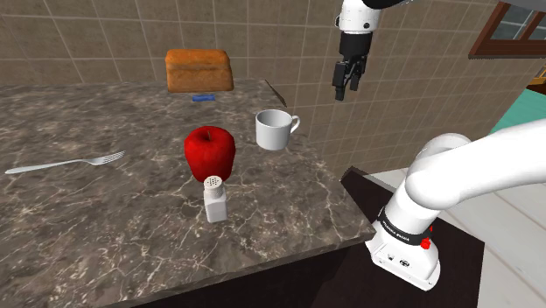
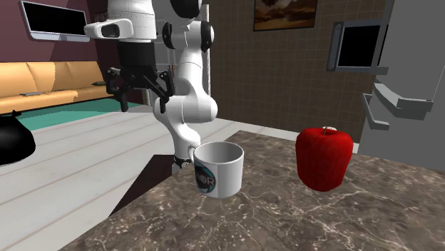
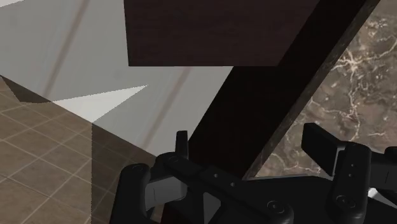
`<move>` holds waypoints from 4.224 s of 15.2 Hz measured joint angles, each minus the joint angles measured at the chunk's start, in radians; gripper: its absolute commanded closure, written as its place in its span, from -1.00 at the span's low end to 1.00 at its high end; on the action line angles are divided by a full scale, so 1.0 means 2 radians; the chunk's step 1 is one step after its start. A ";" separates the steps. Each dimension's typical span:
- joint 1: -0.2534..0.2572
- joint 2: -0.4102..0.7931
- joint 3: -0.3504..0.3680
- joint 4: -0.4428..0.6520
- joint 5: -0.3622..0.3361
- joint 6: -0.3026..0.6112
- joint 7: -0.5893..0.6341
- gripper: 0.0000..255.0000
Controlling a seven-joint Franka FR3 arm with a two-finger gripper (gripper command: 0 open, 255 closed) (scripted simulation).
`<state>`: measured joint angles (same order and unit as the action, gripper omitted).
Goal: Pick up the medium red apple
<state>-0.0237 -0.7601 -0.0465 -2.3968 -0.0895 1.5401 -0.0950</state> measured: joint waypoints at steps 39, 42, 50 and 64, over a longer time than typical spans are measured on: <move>0.119 0.259 0.275 0.229 0.073 0.169 0.228 -1.00; 0.120 0.259 0.277 0.210 0.073 0.188 0.230 -1.00; 0.120 0.259 0.276 0.207 0.073 0.192 0.229 1.00; 0.117 0.266 0.274 0.279 0.069 0.126 0.228 1.00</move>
<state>0.2097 -0.2288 0.5009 -1.8389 0.0490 1.7912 0.3617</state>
